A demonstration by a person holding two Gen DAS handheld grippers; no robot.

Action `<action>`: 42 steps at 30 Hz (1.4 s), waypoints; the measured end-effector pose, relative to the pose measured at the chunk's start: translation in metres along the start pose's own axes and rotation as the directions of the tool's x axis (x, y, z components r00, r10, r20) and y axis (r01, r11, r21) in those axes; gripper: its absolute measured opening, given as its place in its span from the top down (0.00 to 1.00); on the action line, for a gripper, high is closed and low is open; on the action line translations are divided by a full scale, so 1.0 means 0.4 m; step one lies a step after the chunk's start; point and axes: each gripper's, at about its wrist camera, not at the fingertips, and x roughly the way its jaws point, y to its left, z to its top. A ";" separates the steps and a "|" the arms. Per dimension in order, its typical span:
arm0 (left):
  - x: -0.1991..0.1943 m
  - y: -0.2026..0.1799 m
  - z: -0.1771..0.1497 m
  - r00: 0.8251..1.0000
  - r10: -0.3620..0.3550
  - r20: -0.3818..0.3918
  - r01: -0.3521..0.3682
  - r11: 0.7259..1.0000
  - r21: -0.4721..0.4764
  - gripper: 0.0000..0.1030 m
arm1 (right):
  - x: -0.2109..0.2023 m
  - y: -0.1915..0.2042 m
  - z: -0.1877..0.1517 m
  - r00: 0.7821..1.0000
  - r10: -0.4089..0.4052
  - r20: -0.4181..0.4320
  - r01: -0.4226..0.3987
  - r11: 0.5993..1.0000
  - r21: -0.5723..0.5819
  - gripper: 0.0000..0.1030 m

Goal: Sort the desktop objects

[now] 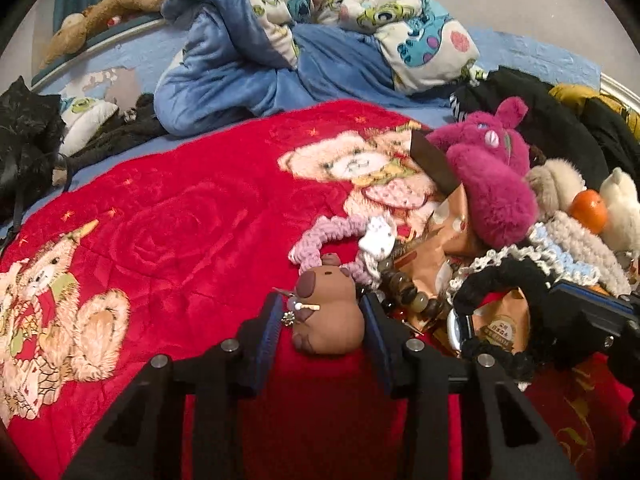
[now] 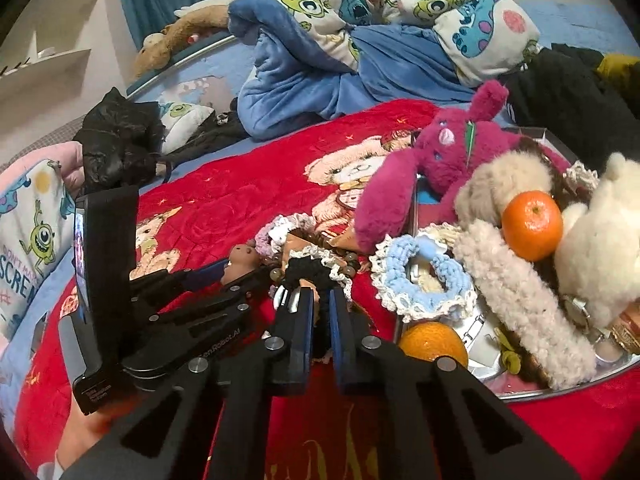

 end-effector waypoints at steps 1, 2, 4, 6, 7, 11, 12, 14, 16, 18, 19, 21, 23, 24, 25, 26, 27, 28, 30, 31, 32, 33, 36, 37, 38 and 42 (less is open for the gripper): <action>-0.011 0.002 0.000 1.000 -0.001 0.017 0.001 1.000 0.000 0.59 | -0.005 0.007 0.001 1.000 0.005 0.005 -0.005 1.000 -0.004 0.92; -0.024 0.002 0.000 0.999 -0.001 0.036 0.001 1.000 0.002 0.59 | -0.009 0.014 0.003 1.000 0.007 0.010 -0.007 1.000 -0.008 0.92; -0.050 -0.004 0.000 0.997 0.005 0.080 -0.007 1.000 0.016 0.59 | -0.016 0.029 0.007 1.000 0.015 0.018 -0.015 1.000 -0.017 0.92; -0.068 -0.008 0.001 0.994 0.010 0.108 -0.012 1.000 0.027 0.59 | -0.028 0.044 0.012 0.999 0.025 0.031 -0.024 0.999 -0.024 0.92; -0.078 -0.010 0.001 0.993 0.014 0.121 -0.018 0.999 0.032 0.59 | -0.031 0.049 0.014 0.999 0.031 0.034 -0.030 0.999 -0.026 0.92; -0.109 -0.008 0.002 0.989 0.008 0.147 -0.012 1.000 0.029 0.59 | -0.060 0.071 0.023 0.997 0.051 0.061 -0.049 0.998 -0.029 0.92; -0.116 -0.007 0.002 0.988 0.009 0.154 -0.013 1.000 0.027 0.59 | -0.066 0.075 0.026 0.996 0.052 0.069 -0.050 0.998 -0.029 0.92; -0.130 -0.011 0.001 0.986 0.008 0.165 -0.013 1.000 0.027 0.59 | -0.078 0.078 0.031 0.995 0.060 0.077 -0.058 0.998 -0.025 0.92; -0.150 -0.015 -0.001 0.984 -0.005 0.178 0.001 1.000 0.024 0.59 | -0.092 0.083 0.038 0.994 0.058 0.091 -0.056 0.998 -0.029 0.92; -0.170 -0.022 0.000 0.980 -0.025 0.195 0.022 1.000 0.016 0.59 | -0.104 0.082 0.041 0.993 0.060 0.100 -0.057 0.998 -0.032 0.92; -0.181 -0.026 0.000 0.978 -0.035 0.206 0.034 0.999 0.008 0.59 | -0.110 0.080 0.042 0.993 0.056 0.106 -0.053 0.998 -0.032 0.92; -0.196 -0.036 0.000 0.975 -0.062 0.213 0.066 0.998 -0.010 0.59 | -0.122 0.070 0.046 0.992 0.051 0.114 -0.047 0.998 -0.030 0.92; -0.207 -0.051 -0.003 0.972 -0.096 0.216 0.102 0.995 -0.016 0.59 | -0.133 0.056 0.049 0.992 0.043 0.120 -0.040 0.999 -0.025 0.92; -0.213 -0.064 -0.006 0.970 -0.102 0.222 0.107 0.994 -0.010 0.59 | -0.140 0.048 0.050 0.992 0.038 0.124 -0.036 0.999 -0.022 0.92; -0.216 -0.077 -0.008 0.969 -0.102 0.224 0.105 0.995 0.001 0.59 | -0.148 0.038 0.052 0.991 0.033 0.128 -0.031 0.999 -0.017 0.92; -0.222 -0.094 -0.010 0.969 -0.106 0.225 0.105 0.994 0.016 0.60 | -0.157 0.025 0.054 0.991 0.028 0.132 -0.027 1.000 -0.010 0.92; -0.225 -0.106 -0.011 0.967 -0.114 0.228 0.112 0.993 0.019 0.60 | -0.164 0.012 0.057 0.990 0.026 0.136 -0.026 1.000 -0.004 0.92; -0.227 -0.115 -0.010 0.966 -0.121 0.229 0.120 0.993 0.021 0.60 | -0.173 0.000 0.060 0.990 0.022 0.141 -0.022 1.000 0.002 0.92; -0.230 -0.138 -0.009 0.964 -0.144 0.224 0.142 0.990 0.024 0.60 | -0.190 -0.025 0.063 0.988 0.013 0.152 -0.015 1.000 0.014 0.92; -0.233 -0.150 -0.009 0.962 -0.154 0.224 0.152 0.988 0.025 0.60 | -0.199 -0.039 0.065 0.988 0.009 0.156 -0.012 1.000 0.019 0.92; -0.235 -0.161 -0.009 0.961 -0.158 0.225 0.156 0.987 0.028 0.60 | -0.210 -0.055 0.066 0.987 0.001 0.162 -0.006 1.000 0.027 0.92; -0.238 -0.176 -0.008 0.961 -0.161 0.226 0.158 0.987 0.033 0.60 | -0.216 -0.067 0.068 0.986 -0.003 0.165 -0.002 0.999 0.032 0.92; -0.247 -0.219 -0.009 0.957 -0.175 0.230 0.168 0.985 0.046 0.60 | -0.240 -0.107 0.070 0.985 -0.021 0.173 0.013 0.999 0.048 0.92; -0.250 -0.229 -0.008 0.957 -0.179 0.229 0.172 0.984 0.051 0.60 | -0.248 -0.121 0.071 0.984 -0.024 0.174 0.015 0.999 0.053 0.92; -0.250 -0.243 -0.007 0.956 -0.184 0.228 0.176 0.983 0.057 0.60 | -0.256 -0.135 0.070 0.984 -0.030 0.178 0.020 0.998 0.058 0.92; -0.254 -0.302 -0.001 0.951 -0.209 0.229 0.199 0.978 0.066 0.60 | -0.291 -0.192 0.062 0.981 -0.055 0.187 0.041 0.996 0.081 0.92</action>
